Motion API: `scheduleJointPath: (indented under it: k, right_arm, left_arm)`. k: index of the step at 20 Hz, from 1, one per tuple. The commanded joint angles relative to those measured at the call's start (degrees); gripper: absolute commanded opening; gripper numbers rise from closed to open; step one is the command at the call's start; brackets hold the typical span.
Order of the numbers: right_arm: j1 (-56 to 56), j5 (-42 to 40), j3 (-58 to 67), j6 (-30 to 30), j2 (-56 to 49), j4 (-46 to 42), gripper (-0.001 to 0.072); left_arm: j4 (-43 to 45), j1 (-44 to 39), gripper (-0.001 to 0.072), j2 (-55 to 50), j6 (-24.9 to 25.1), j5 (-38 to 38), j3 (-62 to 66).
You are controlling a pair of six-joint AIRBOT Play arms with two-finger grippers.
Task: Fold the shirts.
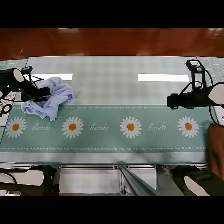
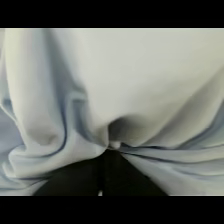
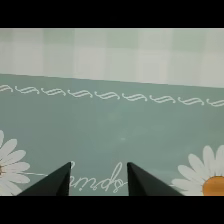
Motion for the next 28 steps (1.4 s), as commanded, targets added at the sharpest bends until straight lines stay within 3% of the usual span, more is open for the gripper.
scheduleJointPath:
  k: [1,5,11,19,24,28]
  right_arm:
    - [0.0,1.4,0.0,0.3,0.0,0.0,0.0407]
    - [0.0,2.3,0.0,0.2,0.3,3.2,0.0407]
    - [0.0,2.1,0.0,-0.8,7.1,5.9,0.0407]
    - [0.0,2.3,0.0,-0.8,15.4,8.8,0.0406]
    - [0.0,2.8,0.0,-0.8,16.6,8.8,0.0406]
    - [0.0,2.4,0.0,0.1,16.6,8.5,0.0407]
  left_arm:
    - [-4.1,-0.1,0.0022,3.3,2.2,-1.9,6.0]
    - [-11.2,-1.7,0.0022,13.5,3.9,-1.1,15.3]
    - [-11.3,-7.7,0.0022,25.9,3.9,-2.0,30.7]
    - [-11.3,-20.8,0.0022,28.3,1.5,0.5,51.1]
    - [-12.6,-28.3,0.0022,28.7,-2.3,3.5,48.0]
    - [-10.9,-40.5,0.0022,28.7,-2.2,5.2,29.4]
